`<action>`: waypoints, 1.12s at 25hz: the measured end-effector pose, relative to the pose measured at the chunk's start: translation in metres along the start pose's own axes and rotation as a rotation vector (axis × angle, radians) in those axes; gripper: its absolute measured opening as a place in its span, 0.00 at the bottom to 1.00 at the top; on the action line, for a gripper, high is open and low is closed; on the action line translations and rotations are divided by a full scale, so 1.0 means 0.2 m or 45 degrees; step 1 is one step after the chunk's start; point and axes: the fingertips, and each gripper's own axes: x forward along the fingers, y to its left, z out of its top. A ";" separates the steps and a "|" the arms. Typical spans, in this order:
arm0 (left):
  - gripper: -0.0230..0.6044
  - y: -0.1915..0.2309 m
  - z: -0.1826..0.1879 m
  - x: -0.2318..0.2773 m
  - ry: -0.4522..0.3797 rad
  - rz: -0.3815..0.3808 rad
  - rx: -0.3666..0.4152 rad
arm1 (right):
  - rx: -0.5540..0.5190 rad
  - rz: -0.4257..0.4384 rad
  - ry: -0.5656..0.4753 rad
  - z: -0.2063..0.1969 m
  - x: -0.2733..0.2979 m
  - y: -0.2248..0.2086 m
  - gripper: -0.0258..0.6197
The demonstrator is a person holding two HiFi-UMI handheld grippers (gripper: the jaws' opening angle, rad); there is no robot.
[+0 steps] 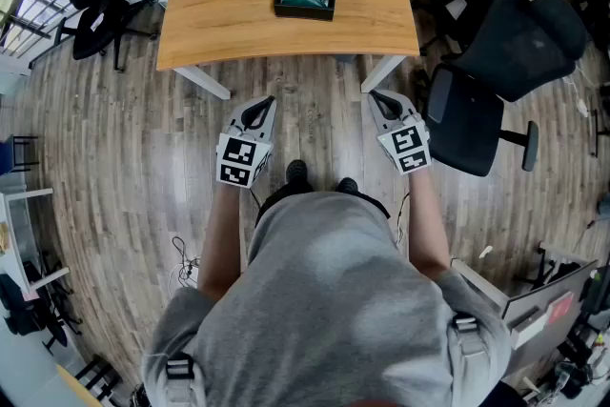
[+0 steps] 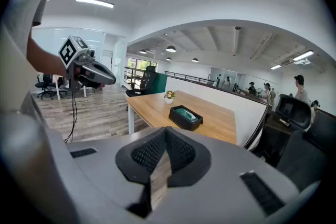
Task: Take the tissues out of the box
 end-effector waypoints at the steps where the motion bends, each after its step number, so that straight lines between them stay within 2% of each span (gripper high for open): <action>1: 0.06 0.03 0.00 0.00 -0.010 -0.004 -0.002 | -0.003 -0.007 0.003 0.01 0.02 0.01 0.05; 13: 0.06 0.24 -0.01 0.04 -0.042 -0.076 0.021 | 0.022 -0.089 0.005 0.07 0.19 0.08 0.05; 24: 0.06 0.33 -0.01 0.10 -0.051 -0.122 0.015 | 0.039 -0.116 0.011 0.10 0.27 0.07 0.05; 28: 0.06 0.31 0.00 0.10 -0.084 -0.183 0.012 | 0.035 -0.113 0.011 0.10 0.28 0.08 0.05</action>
